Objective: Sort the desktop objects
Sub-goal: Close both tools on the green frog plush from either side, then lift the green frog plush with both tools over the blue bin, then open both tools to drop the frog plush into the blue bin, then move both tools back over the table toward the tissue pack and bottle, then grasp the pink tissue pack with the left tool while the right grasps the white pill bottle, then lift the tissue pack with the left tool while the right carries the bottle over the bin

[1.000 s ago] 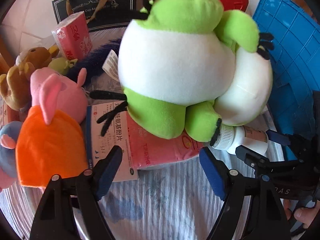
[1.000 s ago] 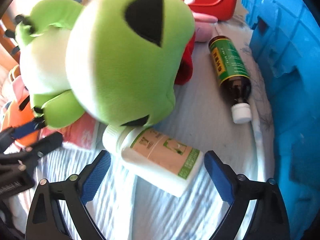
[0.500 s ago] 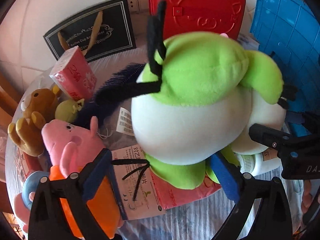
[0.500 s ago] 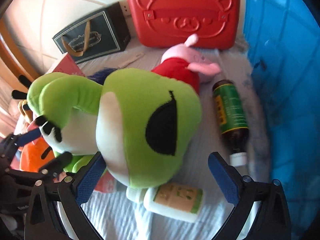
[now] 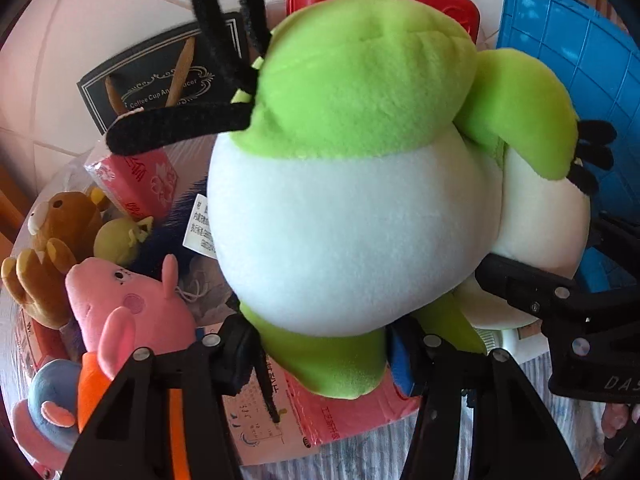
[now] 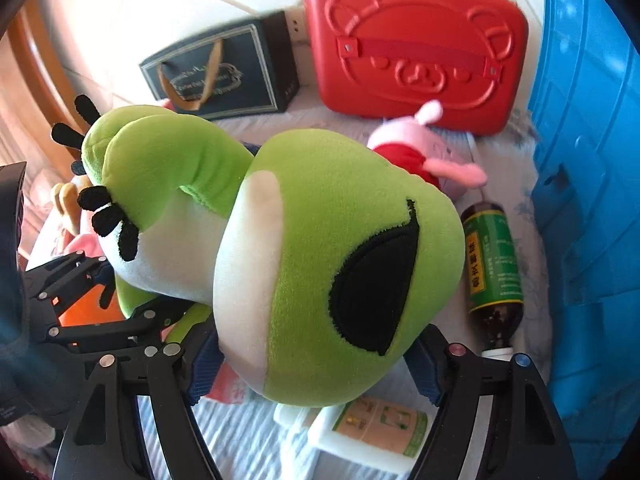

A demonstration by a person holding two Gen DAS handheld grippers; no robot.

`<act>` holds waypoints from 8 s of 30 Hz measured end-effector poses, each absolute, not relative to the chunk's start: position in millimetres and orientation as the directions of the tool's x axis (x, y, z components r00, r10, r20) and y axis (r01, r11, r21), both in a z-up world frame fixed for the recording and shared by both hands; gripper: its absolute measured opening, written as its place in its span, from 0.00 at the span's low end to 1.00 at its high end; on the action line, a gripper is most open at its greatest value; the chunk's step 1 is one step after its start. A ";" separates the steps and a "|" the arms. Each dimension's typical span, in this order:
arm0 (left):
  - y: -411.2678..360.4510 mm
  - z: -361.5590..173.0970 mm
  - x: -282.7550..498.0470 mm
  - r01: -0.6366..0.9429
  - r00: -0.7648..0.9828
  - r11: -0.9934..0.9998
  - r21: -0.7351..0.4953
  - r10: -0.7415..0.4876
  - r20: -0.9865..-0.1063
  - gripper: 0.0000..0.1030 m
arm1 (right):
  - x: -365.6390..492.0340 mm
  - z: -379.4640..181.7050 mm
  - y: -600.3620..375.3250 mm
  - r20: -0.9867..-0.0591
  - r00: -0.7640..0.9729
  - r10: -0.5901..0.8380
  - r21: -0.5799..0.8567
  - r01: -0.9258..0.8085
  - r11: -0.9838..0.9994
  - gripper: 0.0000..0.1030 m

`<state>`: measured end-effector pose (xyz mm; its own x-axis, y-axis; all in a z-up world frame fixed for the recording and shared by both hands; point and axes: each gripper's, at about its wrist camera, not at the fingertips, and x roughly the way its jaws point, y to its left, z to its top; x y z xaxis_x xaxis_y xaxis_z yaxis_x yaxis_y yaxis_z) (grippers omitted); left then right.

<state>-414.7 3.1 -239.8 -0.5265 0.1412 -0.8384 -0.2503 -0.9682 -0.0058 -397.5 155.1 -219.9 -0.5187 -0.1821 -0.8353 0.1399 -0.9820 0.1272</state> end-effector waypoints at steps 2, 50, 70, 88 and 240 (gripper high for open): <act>0.3 -225.2 -403.5 -0.244 -0.552 -0.970 -0.007 0.145 -0.821 0.51 | -387.3 -205.8 151.2 -0.819 -0.545 -0.181 0.119 0.148 -0.982 0.75; 315.1 30.6 -276.3 -0.655 -0.624 -0.756 0.017 0.527 -0.577 0.56 | -131.2 55.2 421.2 -0.527 -0.789 0.316 -0.019 -0.361 -0.932 0.83; 308.9 27.4 -262.7 -0.622 -0.630 -0.783 0.029 0.478 -0.612 0.70 | -147.5 36.7 440.0 -0.563 -0.753 0.341 -0.012 -0.405 -0.914 1.00; 221.0 42.9 -227.0 -0.558 -0.707 -0.830 -0.002 0.476 -0.523 0.76 | -126.4 49.3 369.6 -0.535 -0.771 0.347 -0.045 -0.384 -0.922 1.00; 16.2 -130.7 -282.4 -0.212 -0.641 -0.977 -0.016 0.151 -0.753 0.85 | -276.7 -131.9 168.0 -0.747 -0.662 -0.065 -0.009 0.108 -0.994 0.51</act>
